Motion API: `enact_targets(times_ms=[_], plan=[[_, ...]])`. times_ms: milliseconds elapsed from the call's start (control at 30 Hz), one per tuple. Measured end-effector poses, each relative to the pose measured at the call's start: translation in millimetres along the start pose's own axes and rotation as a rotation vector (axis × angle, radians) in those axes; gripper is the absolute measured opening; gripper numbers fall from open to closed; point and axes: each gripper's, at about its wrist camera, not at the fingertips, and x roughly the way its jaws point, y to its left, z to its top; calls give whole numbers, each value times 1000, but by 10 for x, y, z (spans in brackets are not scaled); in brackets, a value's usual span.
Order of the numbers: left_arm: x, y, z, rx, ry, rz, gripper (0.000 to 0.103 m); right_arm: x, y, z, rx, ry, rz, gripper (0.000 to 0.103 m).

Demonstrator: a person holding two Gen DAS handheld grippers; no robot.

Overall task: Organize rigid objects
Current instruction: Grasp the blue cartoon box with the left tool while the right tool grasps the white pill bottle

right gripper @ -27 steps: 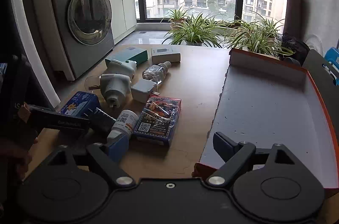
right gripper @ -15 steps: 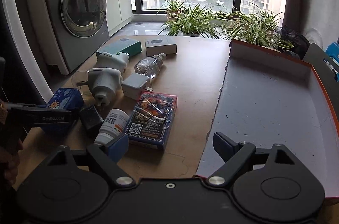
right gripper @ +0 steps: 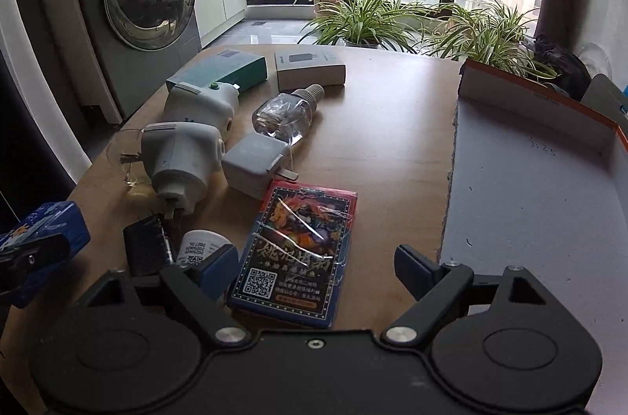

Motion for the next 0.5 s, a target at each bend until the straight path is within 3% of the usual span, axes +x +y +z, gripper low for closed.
enact_targets(times_ms=[67, 133, 267, 400, 500], plan=[[7, 18, -6, -14, -2, -11, 63, -24, 32, 16, -12, -14, -18, 101], [9, 36, -14, -20, -5, -12, 63, -191, 41, -5, -3, -105, -82, 100], [8, 65, -22, -31, -16, -21, 63, -394, 137, -80, -88, -130, 70, 97], [25, 36, -38, -18, -19, -25, 63, -307, 409, -151, -266, -101, 110, 70], [3, 33, -48, -10, -29, -24, 63, -221, 524, -162, -314, -78, 125, 65]])
